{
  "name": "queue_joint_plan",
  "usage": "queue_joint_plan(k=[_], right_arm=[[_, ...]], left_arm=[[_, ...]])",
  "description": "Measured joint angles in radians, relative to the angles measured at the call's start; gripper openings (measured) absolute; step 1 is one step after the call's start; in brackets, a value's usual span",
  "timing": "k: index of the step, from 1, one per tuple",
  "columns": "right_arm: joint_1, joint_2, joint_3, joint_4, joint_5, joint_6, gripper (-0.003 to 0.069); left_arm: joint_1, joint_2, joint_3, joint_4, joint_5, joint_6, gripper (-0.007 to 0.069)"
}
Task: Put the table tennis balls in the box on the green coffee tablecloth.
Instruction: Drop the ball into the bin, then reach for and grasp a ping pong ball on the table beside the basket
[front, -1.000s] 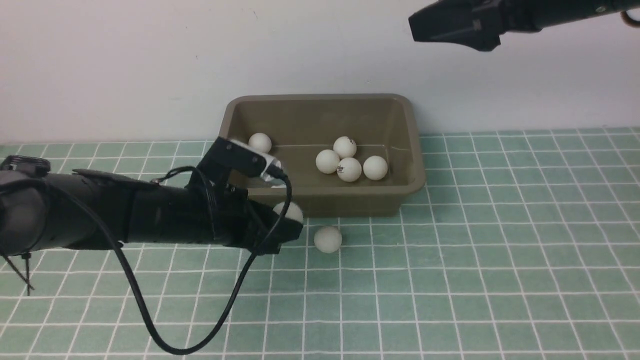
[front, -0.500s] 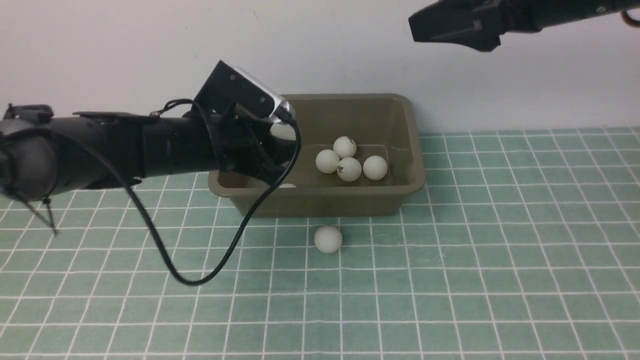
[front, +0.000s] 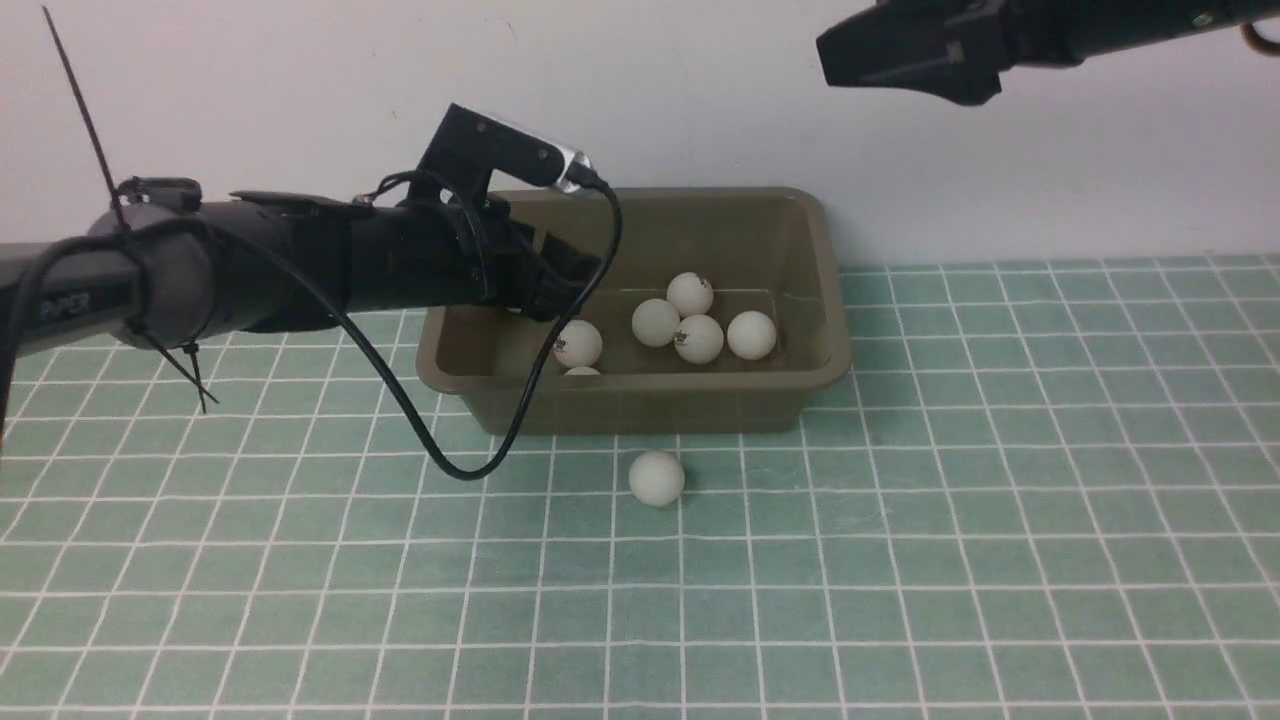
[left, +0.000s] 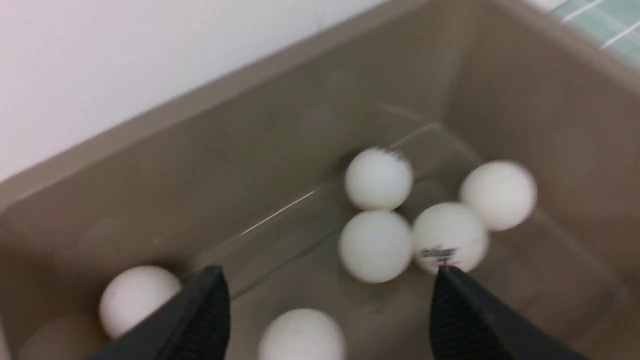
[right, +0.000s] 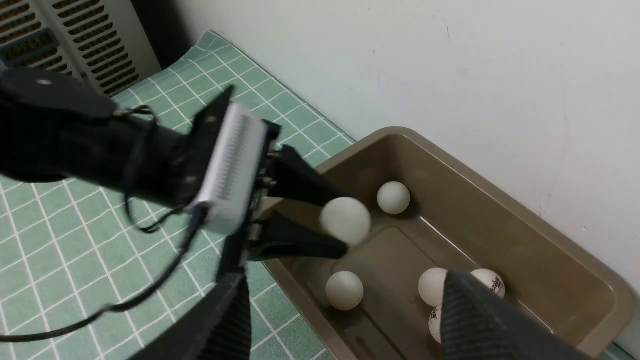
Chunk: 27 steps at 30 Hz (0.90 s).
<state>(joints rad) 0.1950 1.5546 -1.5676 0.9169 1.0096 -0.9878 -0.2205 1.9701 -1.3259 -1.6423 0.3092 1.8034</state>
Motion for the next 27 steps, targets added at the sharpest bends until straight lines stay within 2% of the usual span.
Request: queue_joint_plan(k=[4,5,7,11,12,17,20,24,27], right_arm=[[0.000,0.000,0.000,-0.001,0.003,-0.004,0.0461],[0.000,0.000,0.000,-0.001,0.007,-0.004,0.0461],[0.000,0.000,0.000,-0.001,0.008,-0.004,0.0461],[0.000,0.000,0.000,-0.001,0.024,-0.004,0.0461],[0.000,0.000,0.000,-0.001,0.029,-0.004,0.0461],[0.000,0.000,0.000,-0.001,0.033,-0.011,0.0461],[0.000,0.000,0.000,-0.001,0.033,-0.015,0.0461],[0.000,0.000,0.000,-0.001,0.033,-0.024,0.0461],[0.000,0.000,0.000,-0.002,0.033,-0.026,0.0461]], left_arm=[[0.000,-0.101,0.022,0.146,0.084,-0.189,0.0472],[0.000,-0.160,0.032,0.254,0.154,-0.296,0.0456],[0.000,-0.197,0.035,0.323,0.196,-0.368,0.0446],[0.000,-0.324,0.036,0.654,0.442,-0.709,0.0410],[0.000,-0.354,0.036,0.764,0.542,-0.836,0.0403],[0.000,-0.379,0.041,0.994,0.714,-1.114,0.0394],[0.000,-0.360,0.090,1.031,0.725,-1.174,0.0394],[0.000,-0.344,0.209,0.968,0.733,-1.179,0.0393],[-0.003,-0.354,0.356,0.869,0.721,-1.147,0.0370]])
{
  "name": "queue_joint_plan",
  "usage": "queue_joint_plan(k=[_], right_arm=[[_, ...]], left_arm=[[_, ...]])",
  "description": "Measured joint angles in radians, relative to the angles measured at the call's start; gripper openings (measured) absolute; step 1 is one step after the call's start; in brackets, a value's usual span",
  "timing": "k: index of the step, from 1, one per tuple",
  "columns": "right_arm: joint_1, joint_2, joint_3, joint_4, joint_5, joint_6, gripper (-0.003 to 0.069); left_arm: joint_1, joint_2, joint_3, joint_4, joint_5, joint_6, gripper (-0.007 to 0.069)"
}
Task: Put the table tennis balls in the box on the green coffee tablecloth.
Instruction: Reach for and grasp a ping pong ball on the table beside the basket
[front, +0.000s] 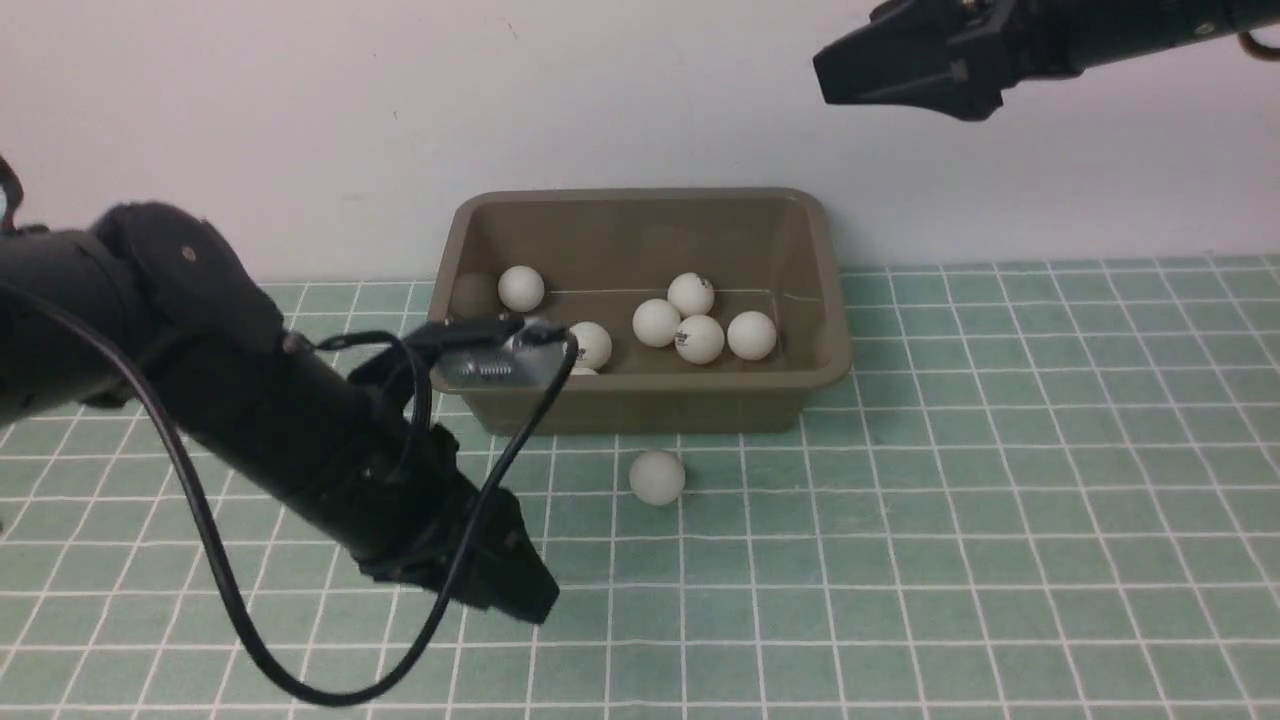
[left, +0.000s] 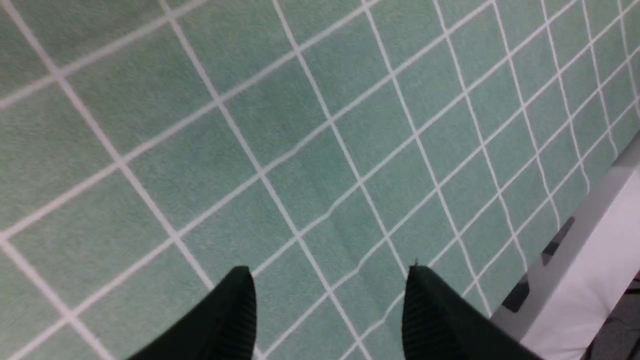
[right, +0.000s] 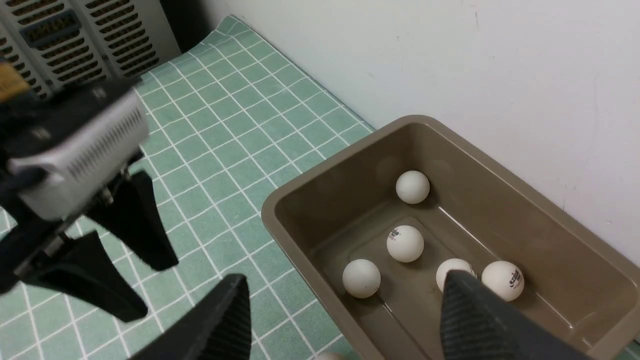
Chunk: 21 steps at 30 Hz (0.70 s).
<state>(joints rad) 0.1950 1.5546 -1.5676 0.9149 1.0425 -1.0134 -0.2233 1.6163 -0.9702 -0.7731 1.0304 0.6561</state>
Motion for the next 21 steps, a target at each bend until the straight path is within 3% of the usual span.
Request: queue_joint_plan(k=[5,13,21], right_arm=[[0.000,0.000,0.000,-0.002,0.000,-0.001,0.0461],[0.000,0.000,0.000,-0.002,0.004,-0.001,0.0461],[0.000,0.000,0.000,-0.002,0.004,-0.001,0.0461]], left_arm=[[-0.072,-0.005,0.083,-0.176,-0.181,0.159,0.0353],[-0.295,0.062,0.084,-0.428,-0.831,0.441,0.0352],[-0.322,0.146,0.078,-0.553,-0.983,0.583,0.0361]])
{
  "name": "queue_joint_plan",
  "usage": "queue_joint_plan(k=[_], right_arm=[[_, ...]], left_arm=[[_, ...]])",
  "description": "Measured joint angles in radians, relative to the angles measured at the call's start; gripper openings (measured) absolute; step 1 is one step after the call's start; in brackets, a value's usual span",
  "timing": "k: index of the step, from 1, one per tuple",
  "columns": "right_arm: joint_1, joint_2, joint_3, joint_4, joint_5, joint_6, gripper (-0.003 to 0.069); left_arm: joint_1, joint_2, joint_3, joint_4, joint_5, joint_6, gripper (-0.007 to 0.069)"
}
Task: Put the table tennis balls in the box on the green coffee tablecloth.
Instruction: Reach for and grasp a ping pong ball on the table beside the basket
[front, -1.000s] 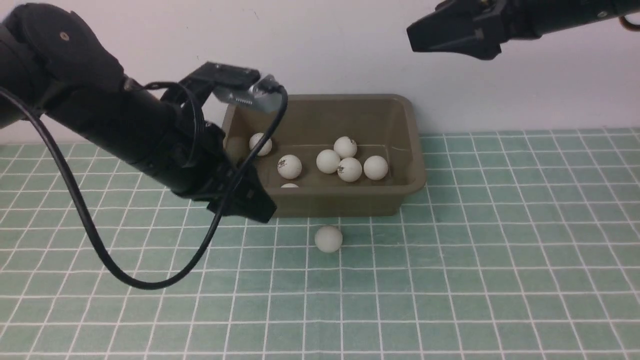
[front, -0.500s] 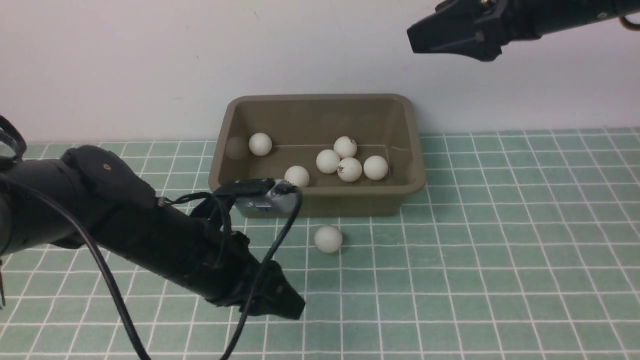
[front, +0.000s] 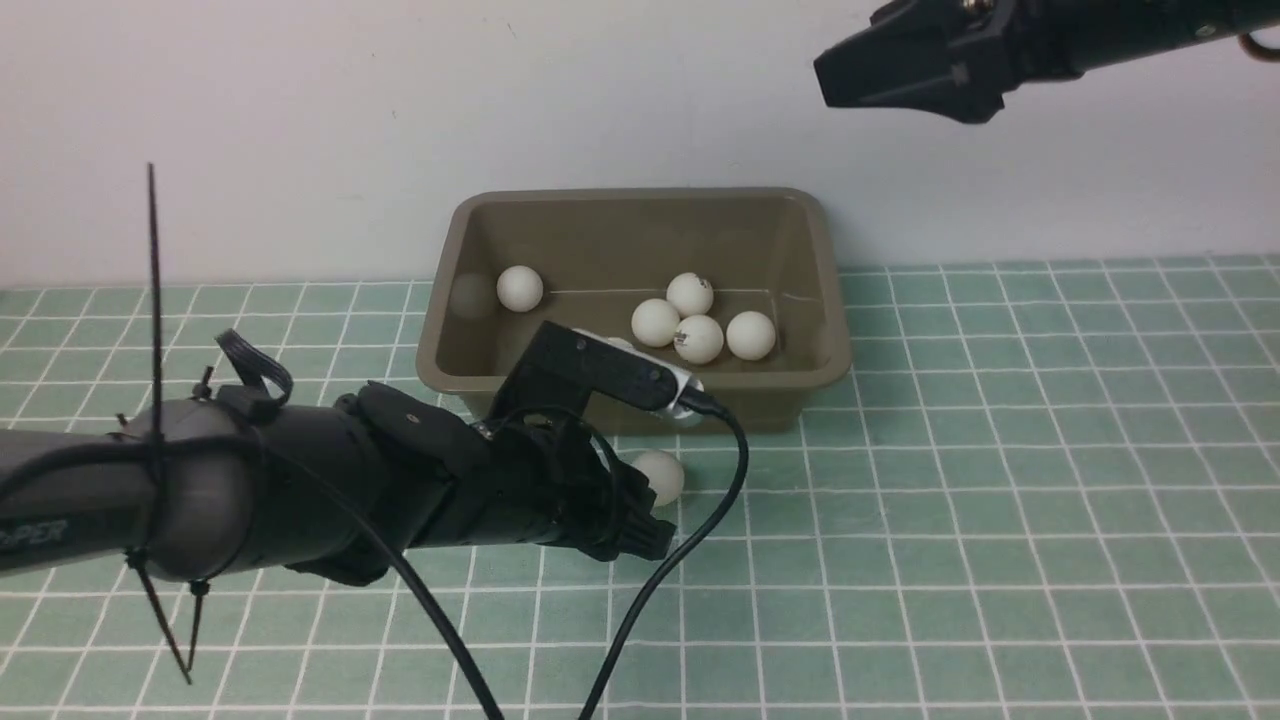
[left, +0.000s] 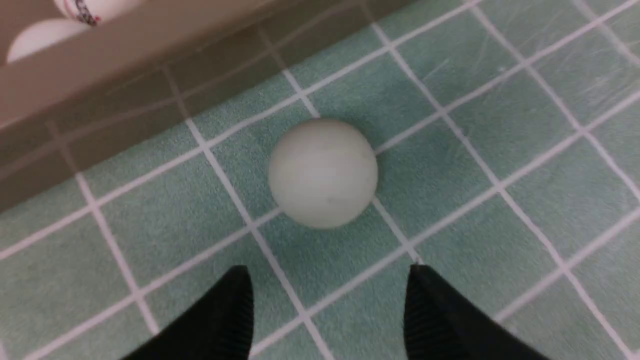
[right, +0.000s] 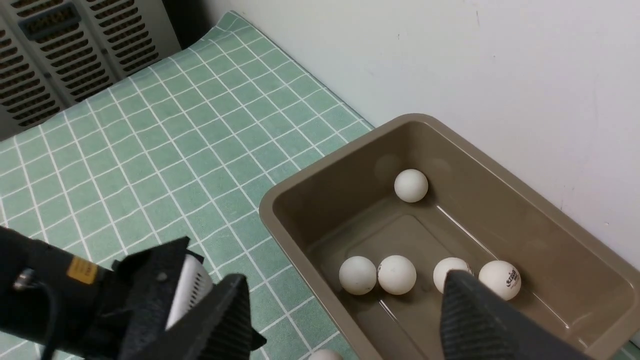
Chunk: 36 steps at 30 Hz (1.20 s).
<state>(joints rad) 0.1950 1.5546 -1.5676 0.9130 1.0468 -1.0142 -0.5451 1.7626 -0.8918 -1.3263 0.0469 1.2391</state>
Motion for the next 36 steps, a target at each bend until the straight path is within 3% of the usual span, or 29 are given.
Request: queue_joint_plan(k=[6,11,25,30,33,36], right_arm=[[0.000,0.000,0.000,0.000,0.000,0.000,0.0461],[0.000,0.000,0.000,0.000,0.019,0.000,0.0461],[0.000,0.000,0.000,0.000,0.027,0.000,0.0461],[0.000,0.000,0.000,0.000,0.027,0.000,0.0461],[0.000,0.000,0.000,0.000,0.027,0.000,0.0461],[0.000,0.000,0.000,0.000,0.027,0.000,0.0461]], left_arm=[[0.000,0.053,-0.051,-0.042,0.001,0.052,0.0423],[-0.002,0.075,-0.130,-0.057,0.032,0.066,0.0525],[-0.002,0.209,-0.221,-0.077,0.032,0.068,0.0534],[-0.002,0.236,-0.235,-0.082,0.032,0.068,0.0479],[-0.002,0.238,-0.238,-0.102,0.032,0.068,0.0331],[-0.002,0.234,-0.238,-0.103,0.074,0.068,0.0325]])
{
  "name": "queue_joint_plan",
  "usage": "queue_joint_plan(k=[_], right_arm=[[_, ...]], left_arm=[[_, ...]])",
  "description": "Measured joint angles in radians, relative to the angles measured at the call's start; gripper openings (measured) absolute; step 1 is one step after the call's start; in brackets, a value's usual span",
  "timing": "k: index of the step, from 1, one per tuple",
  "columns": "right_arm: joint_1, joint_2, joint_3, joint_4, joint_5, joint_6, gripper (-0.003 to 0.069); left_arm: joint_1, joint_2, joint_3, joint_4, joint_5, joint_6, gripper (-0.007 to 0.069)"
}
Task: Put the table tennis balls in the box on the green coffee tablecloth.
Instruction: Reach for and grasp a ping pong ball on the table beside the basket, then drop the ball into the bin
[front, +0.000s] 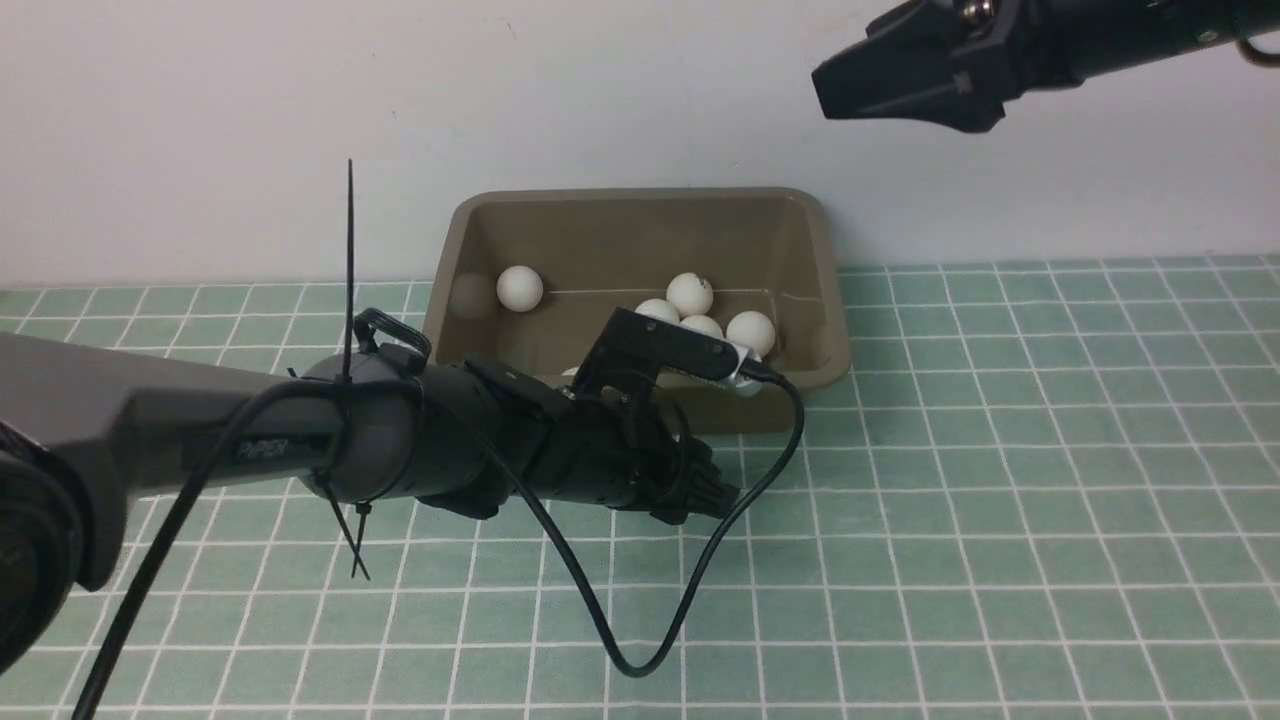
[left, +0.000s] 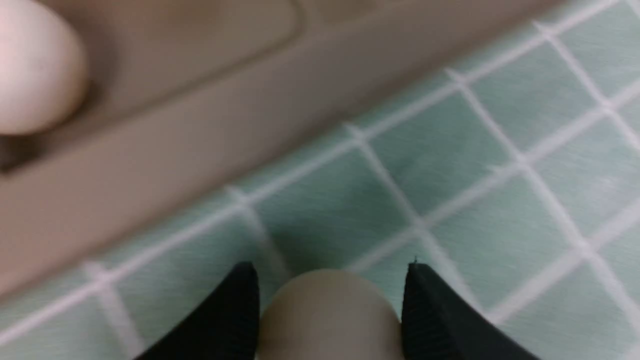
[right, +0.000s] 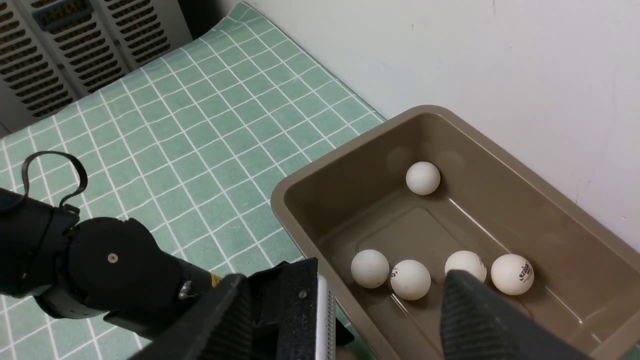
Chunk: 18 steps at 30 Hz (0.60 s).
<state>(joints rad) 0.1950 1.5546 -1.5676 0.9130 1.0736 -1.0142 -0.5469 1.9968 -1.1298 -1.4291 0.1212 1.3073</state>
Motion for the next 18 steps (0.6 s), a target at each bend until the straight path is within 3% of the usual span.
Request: queue_joint_plan(k=[6,10,15,18], right_arm=[[0.000,0.000,0.000,0.000,0.000,0.000,0.0461],[0.000,0.000,0.000,0.000,0.000,0.000,0.0461],[0.000,0.000,0.000,0.000,0.000,0.000,0.0461],[0.000,0.000,0.000,0.000,0.000,0.000,0.0461]], left_arm=[[0.000,-0.086,0.000,0.003,0.215,0.014,0.0325],[-0.002,-0.178,0.000,0.004,0.270,0.031,0.0325],[0.008,-0.248,-0.021,0.003,0.203,0.160,0.0325],[0.045,-0.248,-0.026,-0.039,0.035,0.282,0.0325]])
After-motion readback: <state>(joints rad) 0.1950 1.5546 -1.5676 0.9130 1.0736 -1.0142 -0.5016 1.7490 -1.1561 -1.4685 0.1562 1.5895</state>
